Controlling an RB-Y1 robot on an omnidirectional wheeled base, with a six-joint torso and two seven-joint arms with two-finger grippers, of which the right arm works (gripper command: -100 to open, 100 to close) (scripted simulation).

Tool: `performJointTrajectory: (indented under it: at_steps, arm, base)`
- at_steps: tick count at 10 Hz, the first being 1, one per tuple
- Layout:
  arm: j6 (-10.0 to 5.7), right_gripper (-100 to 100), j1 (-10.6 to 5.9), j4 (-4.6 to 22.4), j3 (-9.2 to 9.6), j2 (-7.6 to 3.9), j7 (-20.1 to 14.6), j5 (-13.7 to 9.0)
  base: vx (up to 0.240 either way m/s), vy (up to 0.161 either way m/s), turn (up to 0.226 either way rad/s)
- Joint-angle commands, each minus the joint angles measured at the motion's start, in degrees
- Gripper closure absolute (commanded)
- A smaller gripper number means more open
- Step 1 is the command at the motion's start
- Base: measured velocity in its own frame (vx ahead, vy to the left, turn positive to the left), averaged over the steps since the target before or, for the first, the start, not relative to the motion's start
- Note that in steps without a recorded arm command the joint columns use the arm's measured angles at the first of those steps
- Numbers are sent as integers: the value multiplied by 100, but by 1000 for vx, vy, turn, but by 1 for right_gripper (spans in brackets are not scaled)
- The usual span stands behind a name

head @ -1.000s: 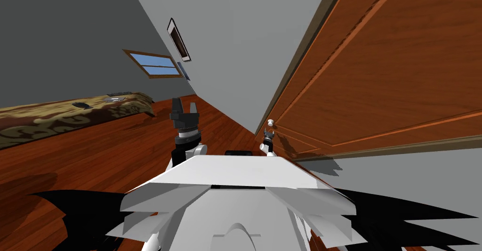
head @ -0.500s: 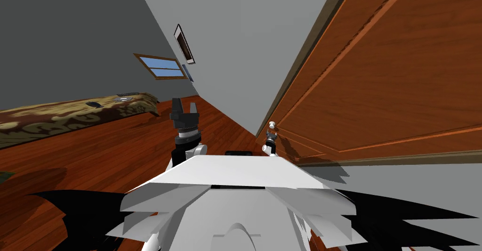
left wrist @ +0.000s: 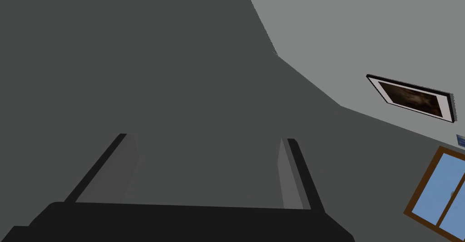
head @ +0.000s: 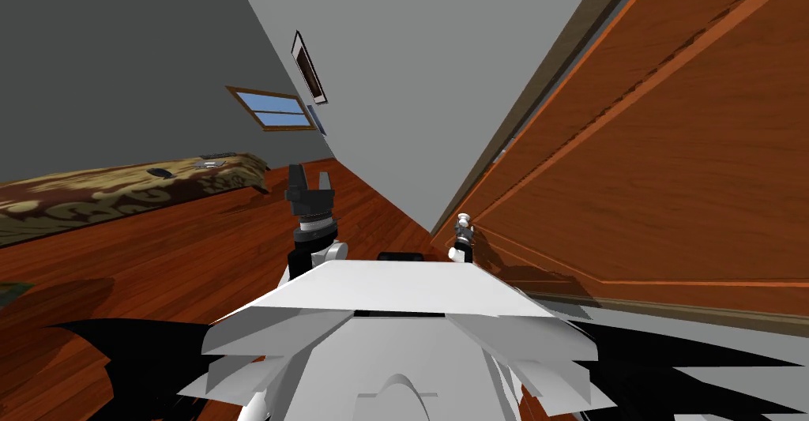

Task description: Pull the door open

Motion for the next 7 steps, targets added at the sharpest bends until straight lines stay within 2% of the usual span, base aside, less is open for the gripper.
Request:
performJointTrajectory:
  at_steps: [1,2,7]
  arm:
    - [0,-100,0,0,0,0,0,0]
    - [0,100,0,0,0,0,0,0]
    - [0,100,0,0,0,0,0,0]
  base:
    - [103,-17,18]
    - [-21,0,-19]
    - [-18,3,3]
